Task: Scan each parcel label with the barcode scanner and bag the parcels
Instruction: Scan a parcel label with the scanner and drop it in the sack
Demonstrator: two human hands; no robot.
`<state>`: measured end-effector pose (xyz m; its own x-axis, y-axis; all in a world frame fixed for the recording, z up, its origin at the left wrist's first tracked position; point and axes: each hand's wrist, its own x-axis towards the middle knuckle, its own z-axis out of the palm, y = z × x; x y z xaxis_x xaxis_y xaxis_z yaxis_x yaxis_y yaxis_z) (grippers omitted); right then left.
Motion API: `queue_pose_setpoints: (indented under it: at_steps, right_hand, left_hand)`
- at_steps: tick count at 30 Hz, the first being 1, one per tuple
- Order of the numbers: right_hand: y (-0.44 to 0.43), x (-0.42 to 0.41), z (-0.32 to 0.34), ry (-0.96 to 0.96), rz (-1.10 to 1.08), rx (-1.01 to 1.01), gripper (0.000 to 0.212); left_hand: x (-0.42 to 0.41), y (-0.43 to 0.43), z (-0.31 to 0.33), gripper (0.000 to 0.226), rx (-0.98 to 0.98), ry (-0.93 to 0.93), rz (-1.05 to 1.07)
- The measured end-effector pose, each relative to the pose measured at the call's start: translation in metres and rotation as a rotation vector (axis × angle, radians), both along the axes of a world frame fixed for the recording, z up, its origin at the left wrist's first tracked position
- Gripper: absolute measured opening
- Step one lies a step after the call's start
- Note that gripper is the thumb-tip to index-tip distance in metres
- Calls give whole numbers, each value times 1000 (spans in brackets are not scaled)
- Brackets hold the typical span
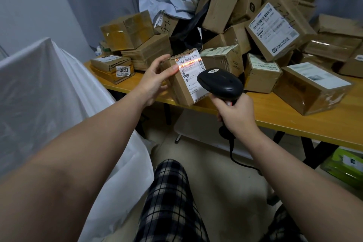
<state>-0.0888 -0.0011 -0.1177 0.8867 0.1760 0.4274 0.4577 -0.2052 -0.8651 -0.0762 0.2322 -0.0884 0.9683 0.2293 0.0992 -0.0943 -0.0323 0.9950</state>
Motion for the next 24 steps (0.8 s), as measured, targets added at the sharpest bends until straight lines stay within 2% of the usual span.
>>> queue_pose_setpoints:
  at_steps: [3,7,11,24]
  right_hand:
    - [0,-1,-2,12,8,5,18]
    - [0,-2,-4,5,17,16,14]
    - [0,-3,-7,-6,10,30,19]
    - [-6,-2,-11,-48,20,49,19]
  left_hand:
    - [2,3,-3,62,15,-11,14]
    - [2,1,-5,77,162,10,9]
    - [3,-3,-6,85,228,12,-6]
    - [-5,-3,-4,91,271,-110,68]
